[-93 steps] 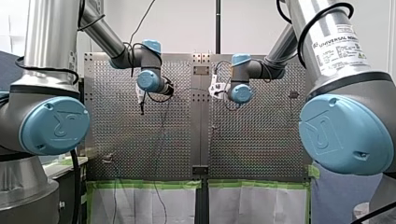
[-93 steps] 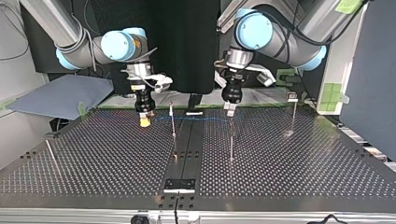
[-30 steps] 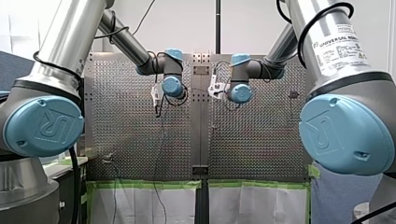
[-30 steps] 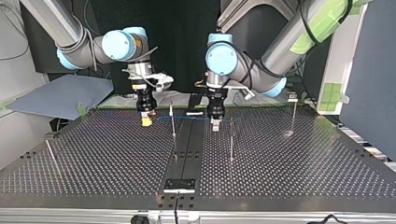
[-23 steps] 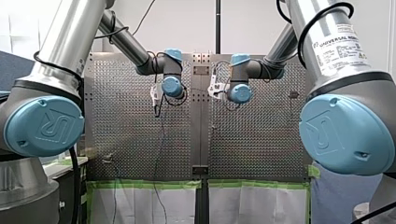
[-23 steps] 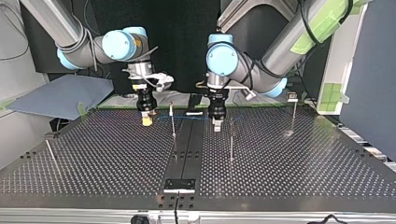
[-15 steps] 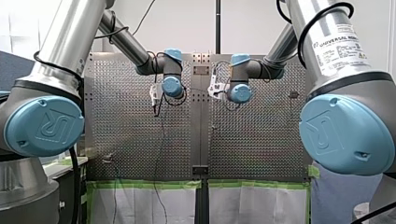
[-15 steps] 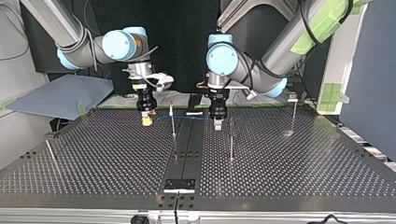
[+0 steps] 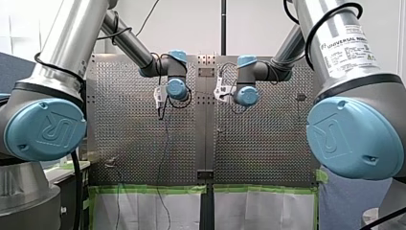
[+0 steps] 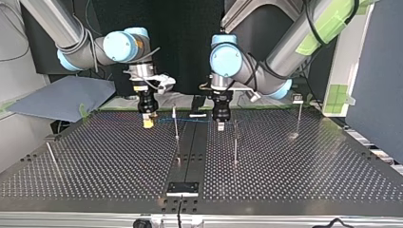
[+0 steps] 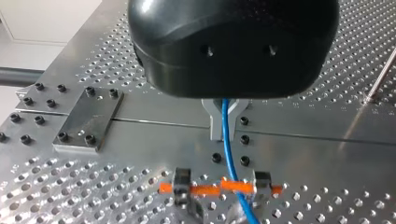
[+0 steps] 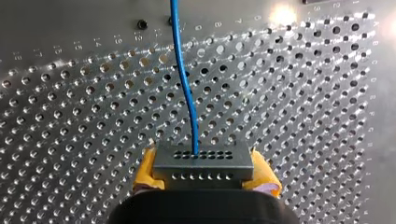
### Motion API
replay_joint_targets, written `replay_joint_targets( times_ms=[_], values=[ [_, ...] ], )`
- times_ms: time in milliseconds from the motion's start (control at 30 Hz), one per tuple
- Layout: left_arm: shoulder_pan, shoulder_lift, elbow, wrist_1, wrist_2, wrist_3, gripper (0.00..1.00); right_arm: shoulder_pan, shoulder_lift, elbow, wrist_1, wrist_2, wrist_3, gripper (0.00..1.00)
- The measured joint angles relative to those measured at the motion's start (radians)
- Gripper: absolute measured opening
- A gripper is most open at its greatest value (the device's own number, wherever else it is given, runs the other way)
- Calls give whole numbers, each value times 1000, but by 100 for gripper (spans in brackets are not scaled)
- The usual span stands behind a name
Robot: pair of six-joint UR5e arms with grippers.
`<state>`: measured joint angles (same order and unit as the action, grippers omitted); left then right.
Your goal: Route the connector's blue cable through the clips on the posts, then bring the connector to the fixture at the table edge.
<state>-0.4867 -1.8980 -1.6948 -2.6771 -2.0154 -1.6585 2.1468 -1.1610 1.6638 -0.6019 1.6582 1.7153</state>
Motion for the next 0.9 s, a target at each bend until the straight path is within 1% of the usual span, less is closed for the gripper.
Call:
replay_joint_targets(
  times_ms=[133,233,367,633,733,900],
  values=[
    [-14,-1,-1,0,2,4,0,-1,0,0,11,6,0,0],
    [-26,-2,-2,0,3,6,0,-2,0,4,28,9,0,0],
    [-41,-19,-3,0,5,7,0,-3,0,20,42,18,0,0],
    [-76,-85,-5,27,-6,7,0,-10,1,60,45,35,-1,0],
    [-87,-97,-12,40,-12,7,0,-15,1,77,41,39,-1,0],
    [-98,-101,-40,72,-16,5,0,-25,0,117,16,43,-1,0]
  ],
)
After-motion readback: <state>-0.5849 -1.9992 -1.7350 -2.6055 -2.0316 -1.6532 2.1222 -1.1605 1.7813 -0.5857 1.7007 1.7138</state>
